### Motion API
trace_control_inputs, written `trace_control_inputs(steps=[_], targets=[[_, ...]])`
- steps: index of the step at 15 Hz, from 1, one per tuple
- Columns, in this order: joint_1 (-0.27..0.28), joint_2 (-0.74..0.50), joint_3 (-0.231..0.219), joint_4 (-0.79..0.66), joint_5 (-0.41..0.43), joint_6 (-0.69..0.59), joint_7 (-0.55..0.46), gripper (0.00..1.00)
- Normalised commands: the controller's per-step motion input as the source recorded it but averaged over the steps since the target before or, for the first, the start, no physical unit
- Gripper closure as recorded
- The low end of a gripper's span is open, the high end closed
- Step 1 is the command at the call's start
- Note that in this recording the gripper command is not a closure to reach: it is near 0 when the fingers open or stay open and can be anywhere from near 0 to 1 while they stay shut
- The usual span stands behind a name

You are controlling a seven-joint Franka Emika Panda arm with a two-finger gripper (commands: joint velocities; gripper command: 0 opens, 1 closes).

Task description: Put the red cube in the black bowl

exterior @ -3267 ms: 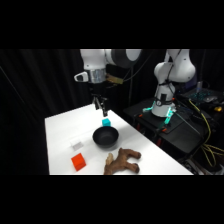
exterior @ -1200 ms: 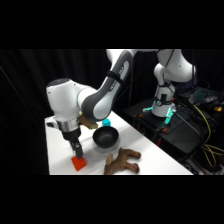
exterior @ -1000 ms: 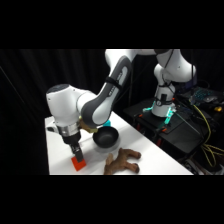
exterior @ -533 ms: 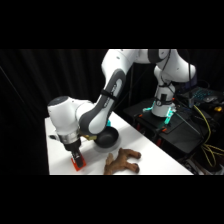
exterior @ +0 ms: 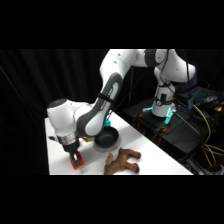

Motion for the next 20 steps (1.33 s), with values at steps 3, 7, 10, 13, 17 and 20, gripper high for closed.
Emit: trace_control_inputs(steps=[3, 7, 10, 13, 17, 20], targets=[[0.060, -0.37, -0.068, -0.30, -0.021, -0.09, 0.10, 1.00], [0.102, -0.62, -0.111, -0.49, -0.070, -0.19, 0.17, 1.00], [0.031, -0.75, -0.038, -0.67, -0.041, -0.19, 0.04, 1.00], [-0.028, -0.80, 0.016, -0.82, 0.000, -0.08, -0.10, 1.00], [-0.082, -0.77, 0.020, -0.94, 0.050, 0.14, -0.19, 1.00], [-0.117, -0.65, 0.001, -0.87, 0.113, 0.24, -0.26, 1.00]])
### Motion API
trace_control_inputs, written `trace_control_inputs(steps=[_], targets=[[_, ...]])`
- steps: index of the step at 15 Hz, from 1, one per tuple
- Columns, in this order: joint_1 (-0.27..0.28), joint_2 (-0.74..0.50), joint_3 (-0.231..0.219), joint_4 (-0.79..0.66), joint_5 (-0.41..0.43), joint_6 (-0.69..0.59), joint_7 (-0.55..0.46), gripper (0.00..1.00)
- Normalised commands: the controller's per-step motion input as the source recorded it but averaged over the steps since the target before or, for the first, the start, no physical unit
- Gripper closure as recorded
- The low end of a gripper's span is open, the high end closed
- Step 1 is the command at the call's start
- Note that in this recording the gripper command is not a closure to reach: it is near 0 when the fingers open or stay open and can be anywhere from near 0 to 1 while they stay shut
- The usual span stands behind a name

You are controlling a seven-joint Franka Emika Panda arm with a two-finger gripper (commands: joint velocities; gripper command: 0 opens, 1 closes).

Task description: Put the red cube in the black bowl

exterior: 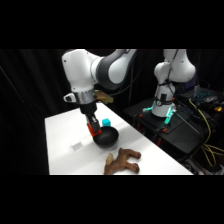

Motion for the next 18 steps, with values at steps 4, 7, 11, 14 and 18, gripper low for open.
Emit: trace_control_inputs(steps=[4, 7, 11, 14, 18], targets=[[-0.109, -0.35, -0.019, -0.55, 0.181, 0.25, -0.29, 1.00], [-0.085, -0.08, -0.004, -0.23, 0.232, 0.26, -0.29, 1.00], [-0.073, 0.10, 0.027, -0.04, 0.236, 0.22, -0.26, 0.00], [-0.069, 0.06, 0.046, -0.02, 0.182, 0.16, -0.20, 0.00], [-0.023, -0.18, 0.028, -0.10, 0.063, 0.02, -0.08, 0.00]])
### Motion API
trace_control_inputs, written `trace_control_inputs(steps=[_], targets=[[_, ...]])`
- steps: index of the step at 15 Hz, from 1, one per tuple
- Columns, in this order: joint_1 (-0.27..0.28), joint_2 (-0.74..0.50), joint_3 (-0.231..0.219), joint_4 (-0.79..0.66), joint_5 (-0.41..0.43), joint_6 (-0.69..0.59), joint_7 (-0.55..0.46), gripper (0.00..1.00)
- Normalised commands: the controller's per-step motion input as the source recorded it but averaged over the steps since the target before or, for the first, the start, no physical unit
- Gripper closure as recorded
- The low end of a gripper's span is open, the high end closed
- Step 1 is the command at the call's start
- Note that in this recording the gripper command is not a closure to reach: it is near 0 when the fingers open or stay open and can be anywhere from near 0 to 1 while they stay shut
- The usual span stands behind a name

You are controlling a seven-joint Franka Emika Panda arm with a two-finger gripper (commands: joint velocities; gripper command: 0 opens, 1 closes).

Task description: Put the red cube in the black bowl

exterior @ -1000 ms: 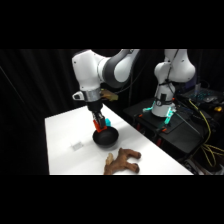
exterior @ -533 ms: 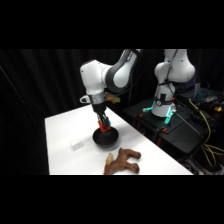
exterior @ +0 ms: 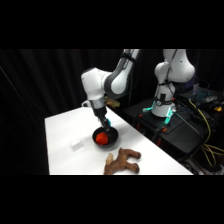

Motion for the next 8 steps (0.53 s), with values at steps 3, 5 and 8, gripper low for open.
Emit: trace_control_inputs(steps=[3, 5, 8], targets=[[0.089, -0.54, -0.024, -0.19, -0.126, -0.25, 0.14, 0.00], [0.146, -0.65, -0.061, -0.14, -0.247, -0.39, 0.30, 0.00], [0.111, -0.51, -0.062, 0.08, -0.223, -0.48, 0.24, 0.00]])
